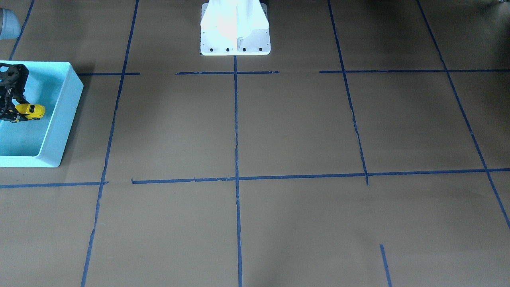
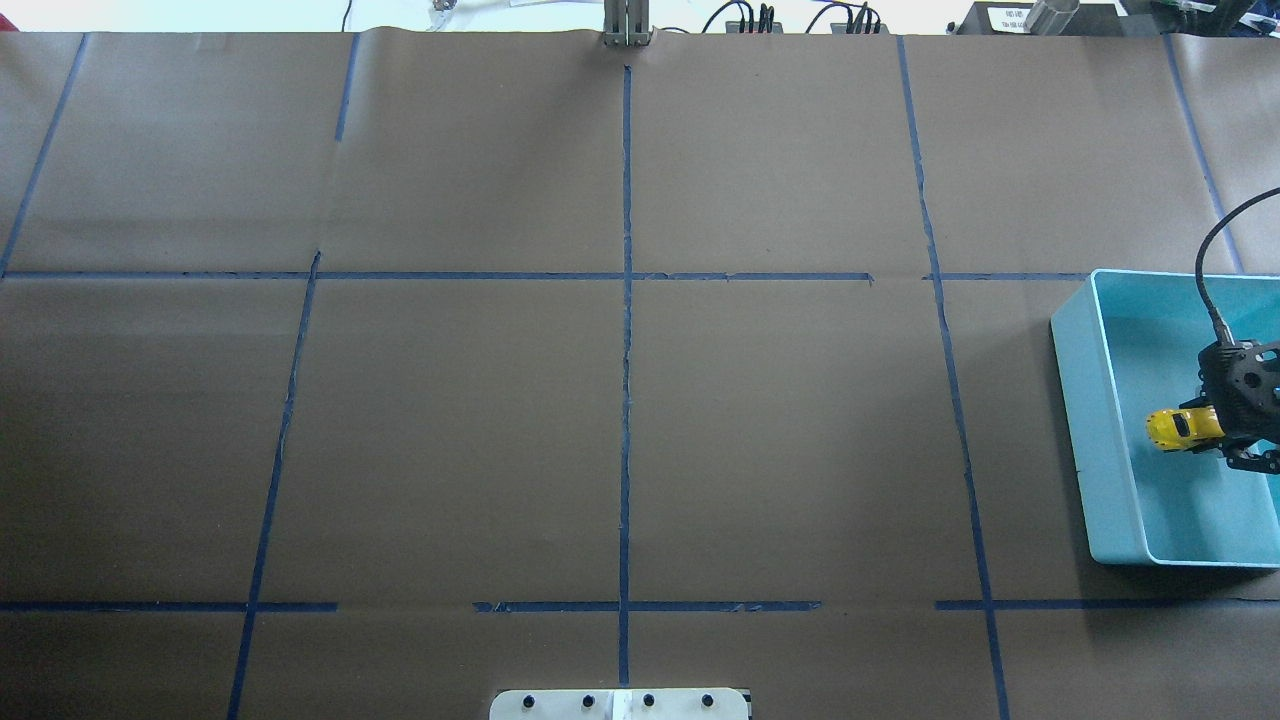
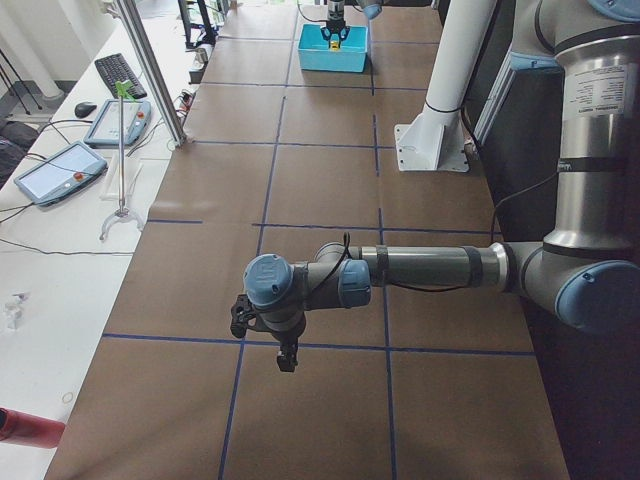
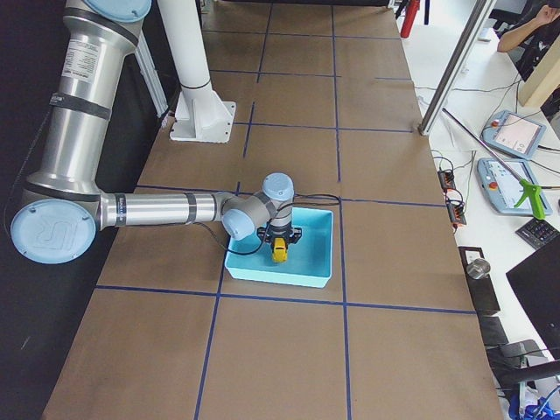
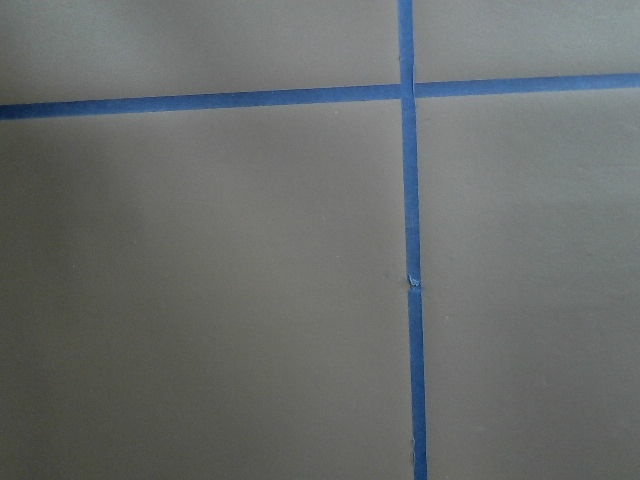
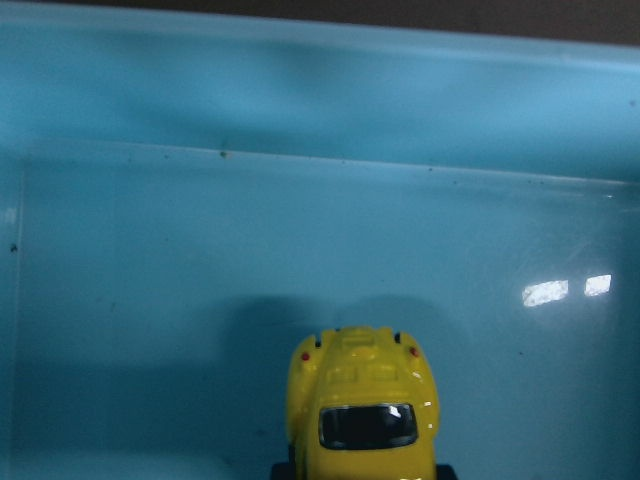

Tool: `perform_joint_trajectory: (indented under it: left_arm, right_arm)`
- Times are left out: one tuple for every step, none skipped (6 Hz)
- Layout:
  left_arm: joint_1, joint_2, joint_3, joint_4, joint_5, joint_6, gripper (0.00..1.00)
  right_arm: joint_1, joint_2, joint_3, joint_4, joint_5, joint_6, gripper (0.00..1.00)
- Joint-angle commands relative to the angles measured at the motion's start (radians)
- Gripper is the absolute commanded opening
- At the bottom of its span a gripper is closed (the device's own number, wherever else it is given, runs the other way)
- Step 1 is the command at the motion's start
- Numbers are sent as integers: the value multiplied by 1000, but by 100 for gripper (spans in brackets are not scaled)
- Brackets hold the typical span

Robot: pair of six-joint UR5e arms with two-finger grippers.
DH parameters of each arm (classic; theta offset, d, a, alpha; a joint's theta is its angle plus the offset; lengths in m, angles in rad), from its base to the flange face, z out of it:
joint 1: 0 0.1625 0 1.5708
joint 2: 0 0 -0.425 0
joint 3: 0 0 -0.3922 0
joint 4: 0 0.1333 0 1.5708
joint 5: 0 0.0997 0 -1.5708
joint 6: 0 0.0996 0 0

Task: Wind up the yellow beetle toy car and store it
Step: 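Lower the car into the blue bin and open the right gripper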

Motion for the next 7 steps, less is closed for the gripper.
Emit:
perform_joint_trajectory:
  left_arm:
    - [0, 0, 0, 0, 0, 1, 100]
    - [0, 0, 0, 0, 0, -1, 100]
    - [0, 0, 0, 0, 0, -1, 100]
    - [0, 0, 0, 0, 0, 1, 100]
    - [0, 0, 0, 0, 0, -1, 100]
    - [0, -2, 2, 0, 0, -1, 100]
    - [0, -2, 2, 0, 0, -1, 100]
  right_arm:
    - [-14, 32, -38, 0, -2, 6, 12]
    - [-18, 39, -46, -1, -3, 6, 14]
    - [-18, 42, -54, -3, -3, 7, 19]
    - [-20, 43, -55, -4, -3, 9, 44]
    - [-23, 46, -60, 0, -2, 4, 99]
    - [-22, 46, -55, 0, 0, 4, 100]
    - [-14, 43, -19, -1, 21, 3, 100]
